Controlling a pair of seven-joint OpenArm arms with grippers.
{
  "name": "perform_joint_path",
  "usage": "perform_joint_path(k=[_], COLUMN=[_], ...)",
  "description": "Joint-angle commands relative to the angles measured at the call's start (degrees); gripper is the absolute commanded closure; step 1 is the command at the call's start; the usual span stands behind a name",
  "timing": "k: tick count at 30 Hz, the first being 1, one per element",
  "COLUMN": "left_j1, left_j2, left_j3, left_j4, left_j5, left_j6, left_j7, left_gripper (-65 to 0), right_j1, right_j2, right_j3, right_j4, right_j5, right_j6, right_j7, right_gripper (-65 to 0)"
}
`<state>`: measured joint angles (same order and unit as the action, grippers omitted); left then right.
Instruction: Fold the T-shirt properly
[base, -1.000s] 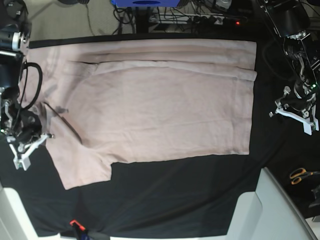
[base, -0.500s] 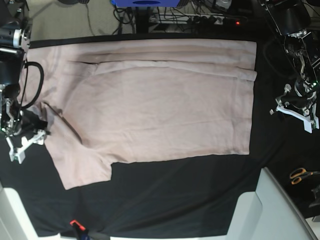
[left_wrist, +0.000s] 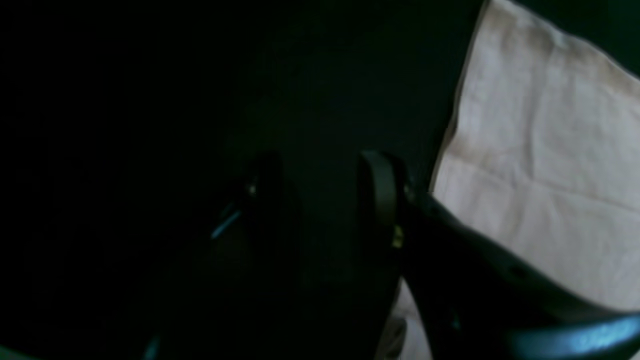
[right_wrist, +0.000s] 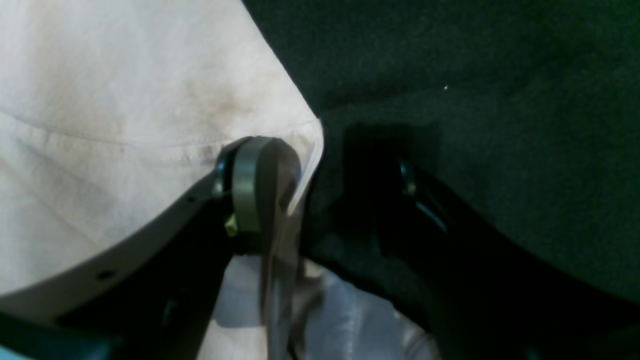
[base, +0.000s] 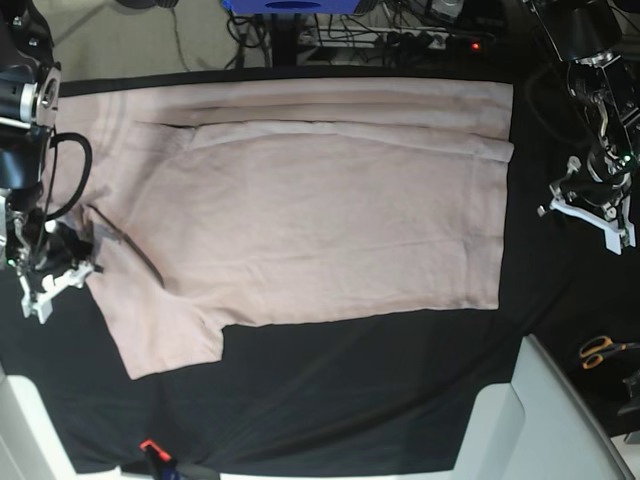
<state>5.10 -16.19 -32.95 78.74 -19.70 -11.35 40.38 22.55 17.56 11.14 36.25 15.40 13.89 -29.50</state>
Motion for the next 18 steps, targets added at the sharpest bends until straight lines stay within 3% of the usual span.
perform_joint_path(k=[1,7,9,12,18], left_j1=[-0.66,-0.75,-0.84,-1.02,-1.37], left_j2=[-1.09,-1.09,-1.09,-1.09,-1.09], left_j3=[-0.33,-0.33,-0.33,-0.33,-0.33], left_j4=[0.95,0.95,0.95,0.95,0.95], left_j5=[-0.47,-0.47,-0.47,-0.47,-0.47], left_j6=[-0.03,-0.03,-0.03,-0.03,-0.03], left_j7=[-1.04,-1.04,-1.04,-1.04,-1.04], left_gripper=[-25.0,-25.0,-25.0,-25.0,-25.0], right_j1=[1.41,1.50,1.50,1.67,2.20], right_j2=[0.77,-0.11,-0.38,-0.38,-0.38], right_j3=[0.07,-0.28,-0.28,0.07,0.16], right_j4=[0.45,0.45,0.45,-0.78,-0.69], right_j5=[0.21,0.21,0.21,0.21,0.21], right_j6=[-0.04,0.04,0.66,3.47,3.82], right_j7=[0.44,0.44,0.44,0.44,0.44], right_gripper=[-28.1,-26.7,-18.8,0.0,0.0])
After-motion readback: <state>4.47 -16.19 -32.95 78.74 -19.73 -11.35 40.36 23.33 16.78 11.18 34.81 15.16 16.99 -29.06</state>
